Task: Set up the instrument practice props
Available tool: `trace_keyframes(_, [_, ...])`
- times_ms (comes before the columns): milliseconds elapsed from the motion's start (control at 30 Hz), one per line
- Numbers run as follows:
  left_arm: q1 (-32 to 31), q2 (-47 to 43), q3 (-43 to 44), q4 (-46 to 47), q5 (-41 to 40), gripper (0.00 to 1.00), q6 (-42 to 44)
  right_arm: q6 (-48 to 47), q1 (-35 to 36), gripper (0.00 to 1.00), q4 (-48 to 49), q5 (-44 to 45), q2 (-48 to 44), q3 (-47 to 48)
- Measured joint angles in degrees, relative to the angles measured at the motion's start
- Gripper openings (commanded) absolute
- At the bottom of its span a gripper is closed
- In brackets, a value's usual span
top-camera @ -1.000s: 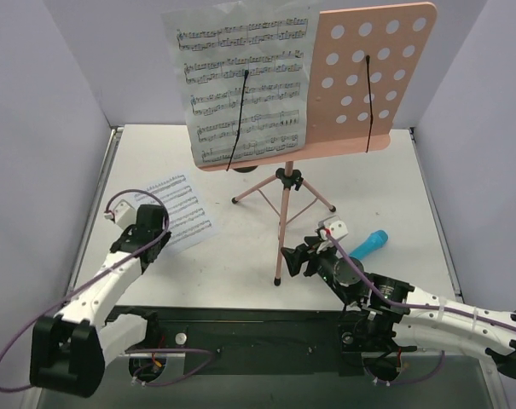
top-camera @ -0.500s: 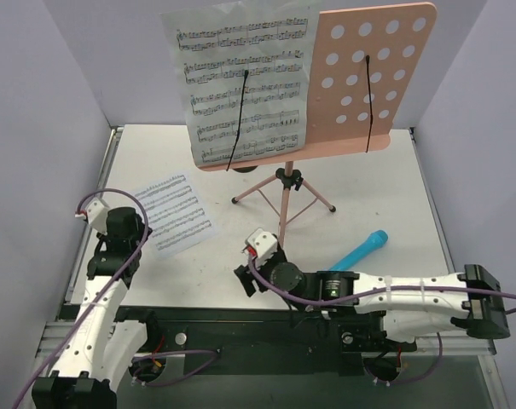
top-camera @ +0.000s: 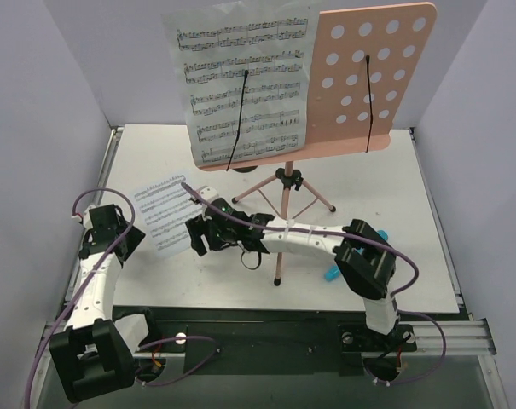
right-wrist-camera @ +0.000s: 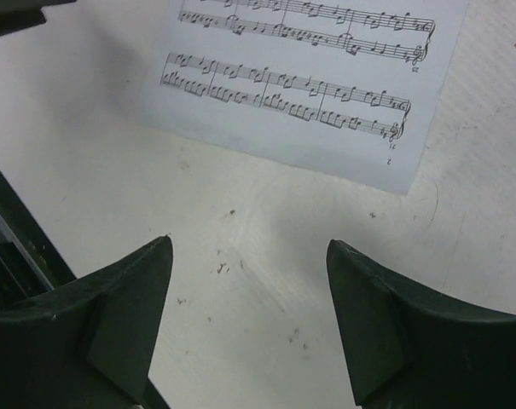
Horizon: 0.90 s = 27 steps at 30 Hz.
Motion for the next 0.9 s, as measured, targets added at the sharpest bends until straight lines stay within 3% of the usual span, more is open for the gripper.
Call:
trace_keyframes(367, [0.2, -0.9, -1.0, 4.0, 1.2, 0.51, -1.5, 14.3, -13.1, 0.71, -4.4, -13.6, 18.5, 16.7])
trace_keyframes(900, [-6.0, 7.9, -4.8, 13.3, -0.6, 0.46, -7.5, 17.3, -14.3, 0.71, -6.4, -15.8, 24.6, 22.8])
